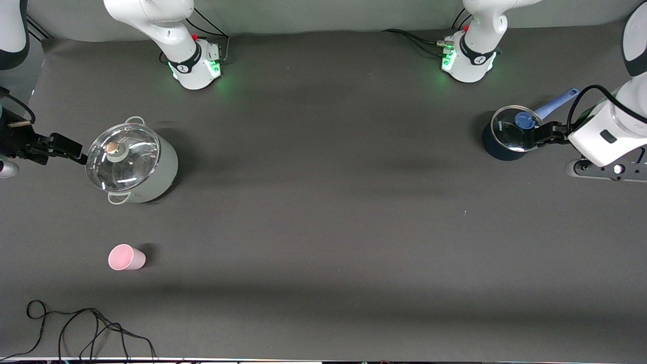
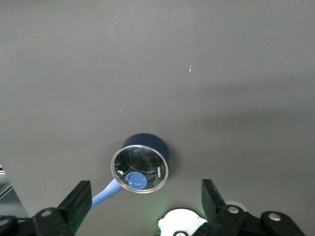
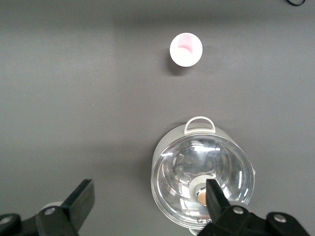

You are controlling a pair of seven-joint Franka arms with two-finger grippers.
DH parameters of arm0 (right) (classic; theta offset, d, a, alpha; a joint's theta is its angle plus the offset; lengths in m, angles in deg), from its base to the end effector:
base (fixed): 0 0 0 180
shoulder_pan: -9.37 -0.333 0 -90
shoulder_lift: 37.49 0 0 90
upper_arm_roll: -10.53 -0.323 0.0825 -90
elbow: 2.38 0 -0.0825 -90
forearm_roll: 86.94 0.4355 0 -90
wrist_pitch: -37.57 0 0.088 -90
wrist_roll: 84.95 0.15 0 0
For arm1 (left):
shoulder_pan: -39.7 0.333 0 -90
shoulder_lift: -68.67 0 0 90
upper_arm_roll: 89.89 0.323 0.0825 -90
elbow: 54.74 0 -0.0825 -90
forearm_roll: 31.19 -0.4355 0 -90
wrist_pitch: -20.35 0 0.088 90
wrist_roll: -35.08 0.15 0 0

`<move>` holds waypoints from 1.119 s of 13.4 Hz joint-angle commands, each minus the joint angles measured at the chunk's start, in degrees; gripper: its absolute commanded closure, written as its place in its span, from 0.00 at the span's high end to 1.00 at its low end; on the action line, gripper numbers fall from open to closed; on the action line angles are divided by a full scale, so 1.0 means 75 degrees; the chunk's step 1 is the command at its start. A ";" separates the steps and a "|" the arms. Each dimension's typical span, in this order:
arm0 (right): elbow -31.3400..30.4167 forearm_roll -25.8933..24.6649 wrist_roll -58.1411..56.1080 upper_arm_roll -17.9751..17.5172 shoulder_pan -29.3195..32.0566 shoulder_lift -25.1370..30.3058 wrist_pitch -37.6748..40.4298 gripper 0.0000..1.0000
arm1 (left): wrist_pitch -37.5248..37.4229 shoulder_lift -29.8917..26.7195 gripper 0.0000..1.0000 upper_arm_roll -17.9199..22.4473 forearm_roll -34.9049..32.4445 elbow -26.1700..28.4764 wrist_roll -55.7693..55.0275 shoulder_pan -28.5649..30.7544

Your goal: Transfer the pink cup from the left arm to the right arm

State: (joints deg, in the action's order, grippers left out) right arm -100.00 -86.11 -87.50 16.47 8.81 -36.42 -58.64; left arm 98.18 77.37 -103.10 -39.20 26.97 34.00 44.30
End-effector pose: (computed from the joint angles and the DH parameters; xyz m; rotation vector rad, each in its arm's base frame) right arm 0.6031 -0.0552 0.5392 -3.1239 0.0796 0.0076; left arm 0.6166 -0.0606 0.5568 -2.9981 0.1770 0.3107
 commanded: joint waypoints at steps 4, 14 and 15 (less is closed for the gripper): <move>0.0149 -0.0135 0.0095 0.0017 -0.0076 0.0021 0.0195 1.00 | 0.1443 -0.0527 1.00 0.1947 0.0692 0.0635 0.0457 -0.1492; 0.0230 -0.0135 -0.0057 0.0005 -0.0088 0.0091 0.0218 1.00 | 0.1529 -0.0375 1.00 0.1949 0.1102 0.0566 0.0706 -0.1364; 0.0231 -0.0135 -0.0057 0.0005 -0.0088 0.0091 0.0218 1.00 | 0.1517 -0.0386 1.00 0.1937 0.1102 0.0578 0.0741 -0.1340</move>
State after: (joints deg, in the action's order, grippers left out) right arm -98.89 -86.11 -87.58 16.30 8.72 -36.10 -57.99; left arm 109.27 75.85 -88.75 -31.38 30.12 38.75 34.38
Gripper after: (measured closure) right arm 0.000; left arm 0.000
